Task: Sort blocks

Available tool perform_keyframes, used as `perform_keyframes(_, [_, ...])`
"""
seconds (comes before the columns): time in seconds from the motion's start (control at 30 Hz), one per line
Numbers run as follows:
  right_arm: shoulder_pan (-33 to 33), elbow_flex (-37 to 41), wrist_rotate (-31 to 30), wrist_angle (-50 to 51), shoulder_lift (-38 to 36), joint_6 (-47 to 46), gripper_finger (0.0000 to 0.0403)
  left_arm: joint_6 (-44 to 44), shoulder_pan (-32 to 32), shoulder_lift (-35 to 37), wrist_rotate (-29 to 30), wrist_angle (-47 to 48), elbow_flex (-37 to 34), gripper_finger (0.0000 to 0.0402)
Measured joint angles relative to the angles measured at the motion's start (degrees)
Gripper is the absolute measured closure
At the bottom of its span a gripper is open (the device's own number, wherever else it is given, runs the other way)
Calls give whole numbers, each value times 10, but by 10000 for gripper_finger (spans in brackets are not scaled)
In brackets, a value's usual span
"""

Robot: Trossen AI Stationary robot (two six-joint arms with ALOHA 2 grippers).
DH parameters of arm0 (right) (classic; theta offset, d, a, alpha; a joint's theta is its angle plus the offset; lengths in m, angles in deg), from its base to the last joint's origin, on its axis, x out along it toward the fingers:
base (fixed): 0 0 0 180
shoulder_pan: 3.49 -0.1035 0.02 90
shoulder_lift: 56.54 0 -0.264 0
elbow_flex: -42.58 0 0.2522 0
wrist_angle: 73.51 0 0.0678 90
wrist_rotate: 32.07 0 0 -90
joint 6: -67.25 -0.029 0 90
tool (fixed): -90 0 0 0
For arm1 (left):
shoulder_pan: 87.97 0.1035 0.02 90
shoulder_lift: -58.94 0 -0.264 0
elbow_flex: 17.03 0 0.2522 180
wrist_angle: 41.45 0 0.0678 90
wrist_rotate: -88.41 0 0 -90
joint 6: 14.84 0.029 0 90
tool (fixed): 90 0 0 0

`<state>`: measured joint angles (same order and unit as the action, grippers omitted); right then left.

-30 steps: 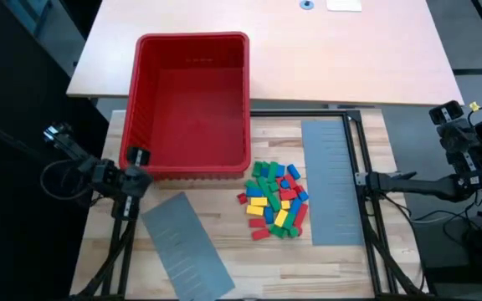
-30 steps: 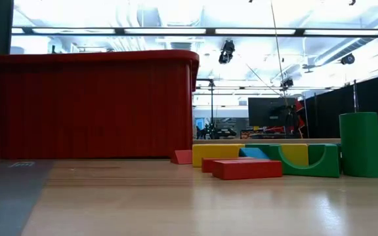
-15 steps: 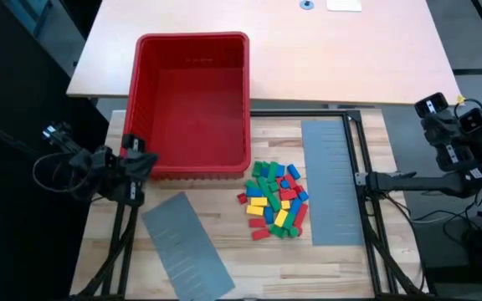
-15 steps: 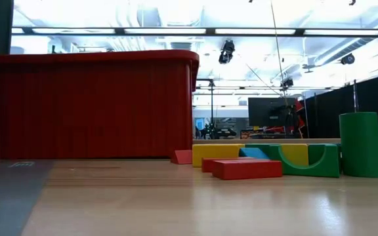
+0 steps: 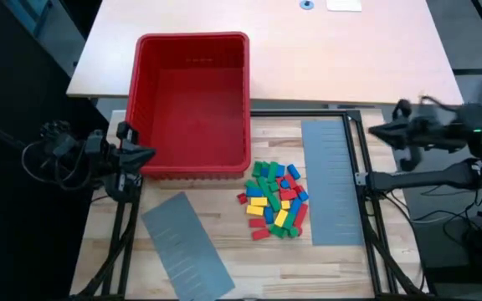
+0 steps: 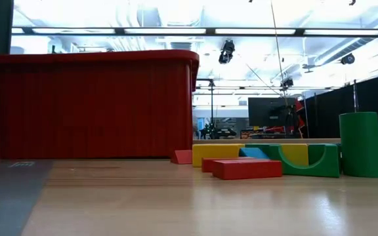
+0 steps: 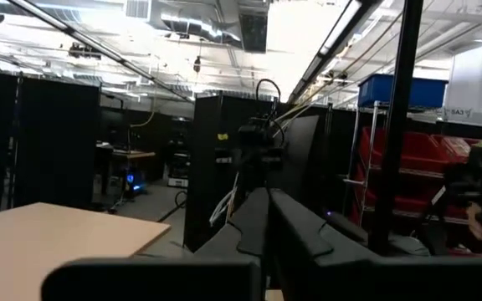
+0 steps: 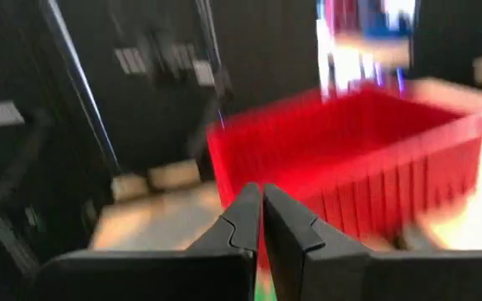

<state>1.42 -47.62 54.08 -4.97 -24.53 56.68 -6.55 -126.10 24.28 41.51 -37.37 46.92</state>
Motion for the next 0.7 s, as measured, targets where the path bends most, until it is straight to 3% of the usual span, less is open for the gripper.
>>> perform_keyframes(0.37, [0, 41, -6, 230, 92, -54, 403, 0, 0, 12, 0, 7, -4, 402])
perform_keyframes(0.7, [0, 167, 17, 236, 110, -86, 403, -1, 0, 14, 1, 7, -4, 402])
